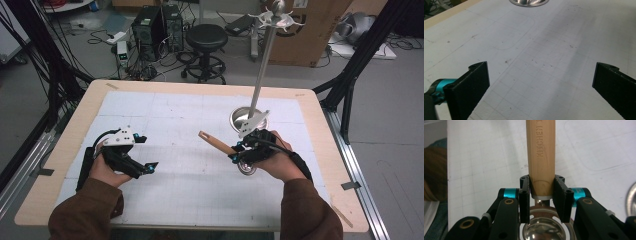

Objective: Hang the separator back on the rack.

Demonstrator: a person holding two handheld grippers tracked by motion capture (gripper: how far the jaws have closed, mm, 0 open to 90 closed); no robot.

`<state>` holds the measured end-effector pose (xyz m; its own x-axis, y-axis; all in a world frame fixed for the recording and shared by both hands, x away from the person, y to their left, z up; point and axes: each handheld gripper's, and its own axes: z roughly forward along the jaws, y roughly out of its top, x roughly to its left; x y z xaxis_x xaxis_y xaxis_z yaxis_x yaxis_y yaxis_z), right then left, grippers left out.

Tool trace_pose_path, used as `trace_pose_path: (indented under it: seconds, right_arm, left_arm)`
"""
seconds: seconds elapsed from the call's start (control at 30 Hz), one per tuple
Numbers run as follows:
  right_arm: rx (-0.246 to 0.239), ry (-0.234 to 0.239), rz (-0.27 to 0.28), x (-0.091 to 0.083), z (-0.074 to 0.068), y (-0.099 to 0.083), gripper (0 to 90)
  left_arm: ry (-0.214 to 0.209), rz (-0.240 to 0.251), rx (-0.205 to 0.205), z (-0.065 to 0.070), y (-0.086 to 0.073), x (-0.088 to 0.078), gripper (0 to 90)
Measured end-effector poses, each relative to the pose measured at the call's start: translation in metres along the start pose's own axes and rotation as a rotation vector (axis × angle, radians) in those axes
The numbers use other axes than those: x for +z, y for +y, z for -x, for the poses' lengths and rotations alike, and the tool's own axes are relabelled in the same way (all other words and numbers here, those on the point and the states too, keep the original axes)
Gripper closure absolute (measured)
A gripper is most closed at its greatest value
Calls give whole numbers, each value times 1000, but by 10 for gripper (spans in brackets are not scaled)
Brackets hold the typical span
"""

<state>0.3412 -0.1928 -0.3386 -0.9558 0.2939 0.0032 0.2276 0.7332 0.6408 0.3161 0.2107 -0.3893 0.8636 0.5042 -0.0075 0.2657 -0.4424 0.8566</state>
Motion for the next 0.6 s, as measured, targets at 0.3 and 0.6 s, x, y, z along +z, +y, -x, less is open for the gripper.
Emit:
trace_pose_path:
  seconds: [0.3,0.6]
  right_arm:
    - [18,-49,105,-27,3,-2,691]
    - [20,-67,208,-53,3,4,691]
  left_arm:
    - [-6,12,5,0,0,-1,16]
    - [-6,19,5,0,1,-2,16]
